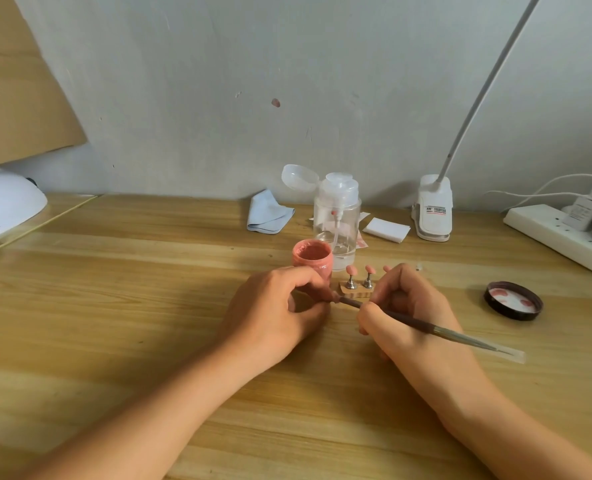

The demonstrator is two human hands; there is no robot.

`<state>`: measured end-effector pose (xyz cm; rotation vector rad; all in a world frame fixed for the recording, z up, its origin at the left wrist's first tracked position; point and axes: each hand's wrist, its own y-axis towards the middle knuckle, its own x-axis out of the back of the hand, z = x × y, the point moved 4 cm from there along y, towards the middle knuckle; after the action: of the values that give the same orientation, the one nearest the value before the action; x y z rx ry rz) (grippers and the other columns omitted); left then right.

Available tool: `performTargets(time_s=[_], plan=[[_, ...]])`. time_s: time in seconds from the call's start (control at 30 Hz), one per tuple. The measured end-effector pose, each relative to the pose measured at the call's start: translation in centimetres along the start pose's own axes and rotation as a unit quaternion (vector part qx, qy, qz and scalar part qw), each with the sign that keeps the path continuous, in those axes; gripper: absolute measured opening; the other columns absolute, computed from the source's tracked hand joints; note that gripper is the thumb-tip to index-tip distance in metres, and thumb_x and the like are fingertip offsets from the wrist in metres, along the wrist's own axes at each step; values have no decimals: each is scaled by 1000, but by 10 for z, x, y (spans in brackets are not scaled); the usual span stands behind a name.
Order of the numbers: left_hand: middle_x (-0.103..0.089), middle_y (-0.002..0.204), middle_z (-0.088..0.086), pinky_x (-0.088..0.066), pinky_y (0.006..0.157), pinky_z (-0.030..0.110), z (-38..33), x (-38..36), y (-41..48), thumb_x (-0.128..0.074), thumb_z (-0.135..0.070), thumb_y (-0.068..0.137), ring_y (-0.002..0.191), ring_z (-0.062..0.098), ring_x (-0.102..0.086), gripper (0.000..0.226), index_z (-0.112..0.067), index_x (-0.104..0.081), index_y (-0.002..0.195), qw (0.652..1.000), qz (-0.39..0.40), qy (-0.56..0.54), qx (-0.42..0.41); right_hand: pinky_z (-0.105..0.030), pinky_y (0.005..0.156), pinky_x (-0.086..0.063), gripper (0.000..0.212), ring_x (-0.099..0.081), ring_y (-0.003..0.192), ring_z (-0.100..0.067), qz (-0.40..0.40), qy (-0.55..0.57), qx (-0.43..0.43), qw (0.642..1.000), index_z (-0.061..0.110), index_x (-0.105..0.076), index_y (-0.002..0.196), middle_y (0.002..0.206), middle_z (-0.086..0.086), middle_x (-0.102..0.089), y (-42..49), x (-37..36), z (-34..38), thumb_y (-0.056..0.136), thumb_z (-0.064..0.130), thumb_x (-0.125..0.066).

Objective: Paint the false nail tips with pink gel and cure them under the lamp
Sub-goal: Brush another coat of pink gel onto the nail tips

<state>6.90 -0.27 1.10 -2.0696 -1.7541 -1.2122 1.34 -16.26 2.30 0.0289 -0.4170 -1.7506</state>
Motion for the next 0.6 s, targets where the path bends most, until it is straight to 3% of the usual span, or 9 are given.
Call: performTargets(time_s=[0.13,0.27,0.37,0.5,0.6], plan=[[-48,47,-14,-24,44,20,1,-1,1,-78,-28,79,41,7,-38,16,-42,-69,79,1000,1,-5,4,-32,55,-37,18,-45,55,-17,-1,0,10,1000,13,-51,74,67,-21,-61,0,0,0,68,21,-65],[-45,43,-15,-25,45,22,3,-1,1,-78,-29,79,40,7,-37,13,-39,-71,80,1000,1,-7,4,-16,62,-38,17,-47,56,-15,-1,-4,14,1000,12,-50,74,66,-22,-60,1,0,-2,64,23,-60],[-47,44,-16,-25,45,21,2,-1,1,-77,-29,79,41,7,-38,14,-40,-70,79,1000,3,-5,5,-29,58,-38,16,-49,60,-21,0,-3,22,1000,13,-51,74,68,-21,-61,1,0,-2,70,19,-66],[-53,48,-18,-25,44,20,0,-1,2,-77,-27,80,41,6,-39,21,-44,-65,73,1000,5,0,5,-45,56,-40,16,-47,59,-23,-4,-6,24,1000,18,-51,75,70,-20,-62,0,-1,-1,67,27,-61],[-50,45,-20,-27,44,21,-1,-1,2,-77,-27,81,40,6,-40,24,-45,-64,72,1000,8,6,4,-44,56,-40,16,-46,58,-22,0,-20,17,1000,19,-51,74,70,-20,-62,0,-1,-1,64,28,-60]])
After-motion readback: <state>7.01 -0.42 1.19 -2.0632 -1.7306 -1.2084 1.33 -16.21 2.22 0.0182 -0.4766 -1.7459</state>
